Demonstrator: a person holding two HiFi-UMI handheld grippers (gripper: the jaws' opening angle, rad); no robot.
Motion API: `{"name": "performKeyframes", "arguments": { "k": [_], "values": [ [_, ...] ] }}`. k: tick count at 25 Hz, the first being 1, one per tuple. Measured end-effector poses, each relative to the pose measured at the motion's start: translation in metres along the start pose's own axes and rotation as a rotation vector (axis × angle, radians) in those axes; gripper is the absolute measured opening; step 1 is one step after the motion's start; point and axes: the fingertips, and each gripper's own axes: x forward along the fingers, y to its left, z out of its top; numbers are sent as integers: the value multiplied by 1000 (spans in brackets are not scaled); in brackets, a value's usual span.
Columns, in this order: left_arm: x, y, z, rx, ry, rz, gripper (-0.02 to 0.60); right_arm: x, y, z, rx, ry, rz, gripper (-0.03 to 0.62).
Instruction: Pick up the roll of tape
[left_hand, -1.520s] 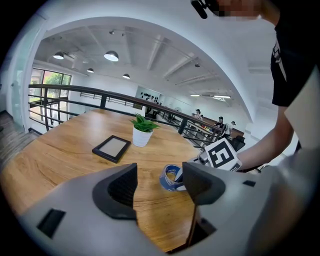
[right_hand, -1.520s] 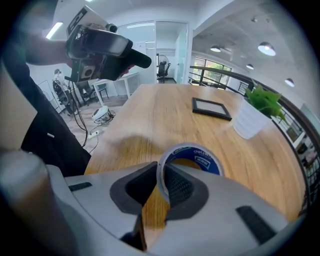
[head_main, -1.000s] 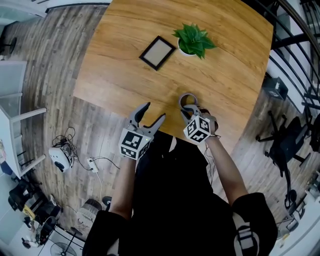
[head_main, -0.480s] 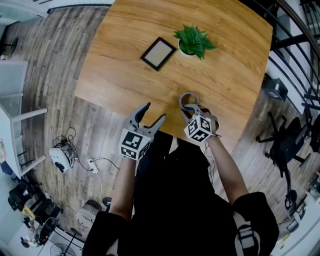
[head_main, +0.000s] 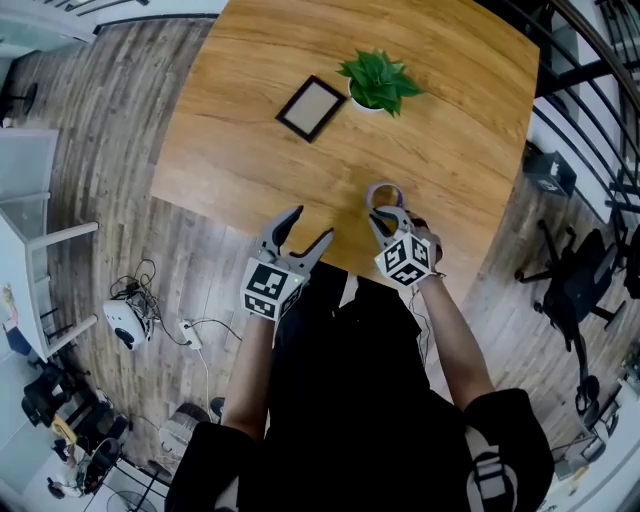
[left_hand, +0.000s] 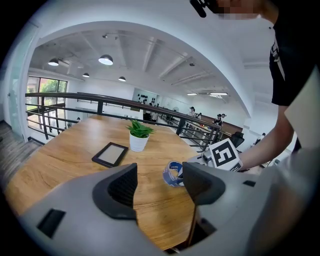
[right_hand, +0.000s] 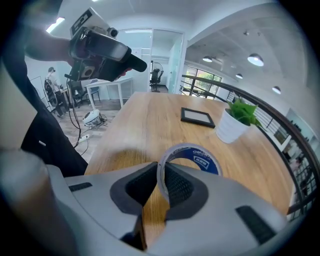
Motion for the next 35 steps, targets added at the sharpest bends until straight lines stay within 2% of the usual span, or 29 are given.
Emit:
{"name": "performKeyframes", "arguments": {
  "k": [7, 13, 24, 35],
  "values": [
    [0, -15, -2, 0, 4, 10, 285, -14, 0, -7, 28, -24, -23, 54],
    [4, -42, 6, -2, 9, -14, 285, -36, -5, -12, 39, -36, -40, 54],
    [12, -86, 14, 18, -16, -8, 285, -85, -18, -28, 74, -70, -75, 54],
    [12, -124, 14, 20, -35, 14, 285, -124, -28, -29, 49, -112, -111, 54]
  ]
}}
